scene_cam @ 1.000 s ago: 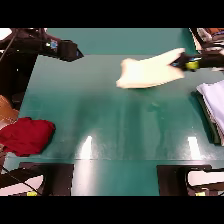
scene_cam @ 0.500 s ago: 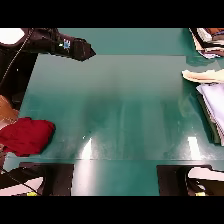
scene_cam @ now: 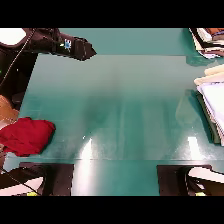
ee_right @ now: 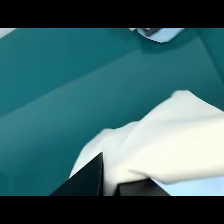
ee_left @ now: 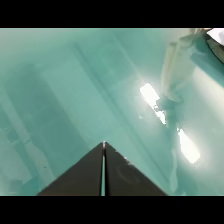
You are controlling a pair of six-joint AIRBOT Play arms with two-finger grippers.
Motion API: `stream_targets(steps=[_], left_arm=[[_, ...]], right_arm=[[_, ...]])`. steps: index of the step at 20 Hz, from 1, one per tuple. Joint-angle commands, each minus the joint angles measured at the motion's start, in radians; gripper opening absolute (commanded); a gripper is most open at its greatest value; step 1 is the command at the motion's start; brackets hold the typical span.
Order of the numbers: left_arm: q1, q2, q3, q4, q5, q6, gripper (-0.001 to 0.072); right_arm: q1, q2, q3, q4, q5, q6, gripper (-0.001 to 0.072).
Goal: Fold the shirts.
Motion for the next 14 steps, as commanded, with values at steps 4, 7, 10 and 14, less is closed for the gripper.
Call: stream_targets(steps=[4, 7, 10, 14], left_arm=[[0.0, 0.0, 0.0, 0.01, -0.005, 0.009, 0.0026], [-0.001, 0.0, 0.0, 0.017, -0.01, 0.014, 0.0026], [-0.001, 0.0, 0.0, 0.017, -0.01, 0.037, 0.0026], [-0.001, 0.0, 0.0, 0.016, -0.012, 0.037, 0.0026]], right_arm=[[-0.104, 0.187, -0.29, -0.192, 0.044, 0.037, 0.0017], [-0.161, 0.288, -0.462, -0.311, 0.044, 0.037, 0.0018], [-0.216, 0.361, -0.592, -0.392, 0.04, 0.037, 0.0127], [-0.279, 0.389, -0.681, -0.42, 0.048, 0.044, 0.0547]])
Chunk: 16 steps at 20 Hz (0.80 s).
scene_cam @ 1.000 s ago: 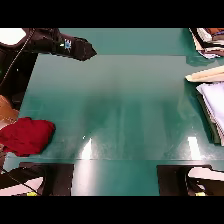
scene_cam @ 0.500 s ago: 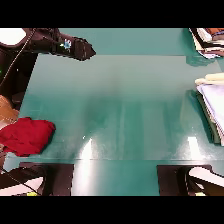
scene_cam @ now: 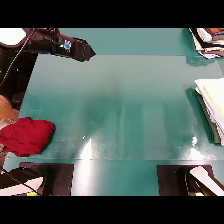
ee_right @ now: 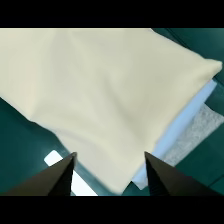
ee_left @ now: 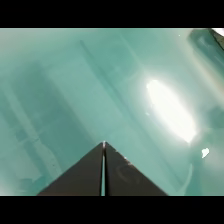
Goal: Fold the shirts.
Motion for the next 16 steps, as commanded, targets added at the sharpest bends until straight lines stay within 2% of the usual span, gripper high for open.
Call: stream_targets(steps=[1, 4, 7, 10, 12, 13, 14, 16], left_arm=[[-0.001, 0.0, 0.0, 0.002, -0.005, 0.005, 0.0026], [-0.001, 0.0, 0.0, 0.001, -0.012, 0.004, 0.0026], [0.0, 0.0, 0.0, 0.002, -0.012, 0.002, 0.0026], [-0.001, 0.0, 0.0, -0.001, -0.051, 0.002, 0.0026], [0.0, 0.0, 0.0, -0.001, -0.034, 0.001, 0.0026], [0.0, 0.0, 0.0, 0.0, -0.02, 0.001, 0.0026], [0.0, 0.0, 0.0, 0.0, -0.01, 0.001, 0.0026], [0.0, 0.001, 0.0, -0.001, 0.014, 0.001, 0.0026]], right_arm=[[-0.045, 0.029, -0.069, -0.035, 0.007, 0.026, 0.0563], [0.019, 0.029, -0.013, 0.098, -0.004, 0.027, 0.0562], [0.192, 0.029, 0.052, 0.21, -0.009, 0.027, 0.056], [0.443, 0.029, 0.084, 0.216, -0.076, 0.026, 0.0553], [0.597, 0.029, 0.083, 0.213, -0.14, 0.026, 0.0546], [0.663, 0.029, 0.083, 0.214, -0.168, 0.026, 0.0423], [0.729, 0.029, 0.083, 0.214, -0.196, 0.025, 0.025], [0.827, 0.029, 0.083, 0.214, -0.222, 0.022, 0.0018]])
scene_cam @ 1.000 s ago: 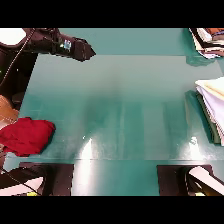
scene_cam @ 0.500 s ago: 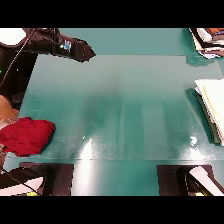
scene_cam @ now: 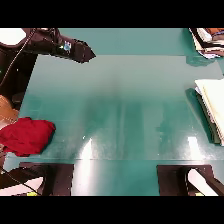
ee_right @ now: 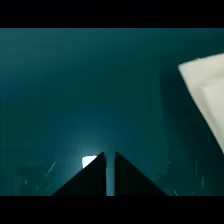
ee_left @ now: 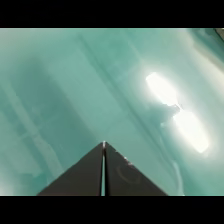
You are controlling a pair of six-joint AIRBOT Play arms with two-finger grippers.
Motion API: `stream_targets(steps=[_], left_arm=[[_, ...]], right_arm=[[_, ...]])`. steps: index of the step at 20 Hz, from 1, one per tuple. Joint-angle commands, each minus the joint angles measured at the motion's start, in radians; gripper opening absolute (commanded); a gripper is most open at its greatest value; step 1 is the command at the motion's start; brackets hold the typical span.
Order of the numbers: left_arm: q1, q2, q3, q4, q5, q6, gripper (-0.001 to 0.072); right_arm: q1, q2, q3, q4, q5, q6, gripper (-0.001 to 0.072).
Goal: Fold the shirts.
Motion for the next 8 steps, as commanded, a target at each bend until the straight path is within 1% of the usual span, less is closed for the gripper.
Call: stream_targets(steps=[1, 4, 8], left_arm=[[0.0, 0.0, 0.0, -0.001, 0.037, -0.001, 0.0026], [0.0, 0.0, 0.0, -0.001, 0.055, -0.001, 0.0026], [-0.001, 0.0, 0.0, -0.001, 0.057, -0.001, 0.0026]], right_arm=[[0.197, 0.001, 0.004, 0.006, -0.071, -0.005, 0.0017], [0.251, 0.001, 0.004, 0.006, -0.069, -0.005, 0.0018], [0.256, 0.001, 0.004, 0.007, -0.063, -0.005, 0.0018]])
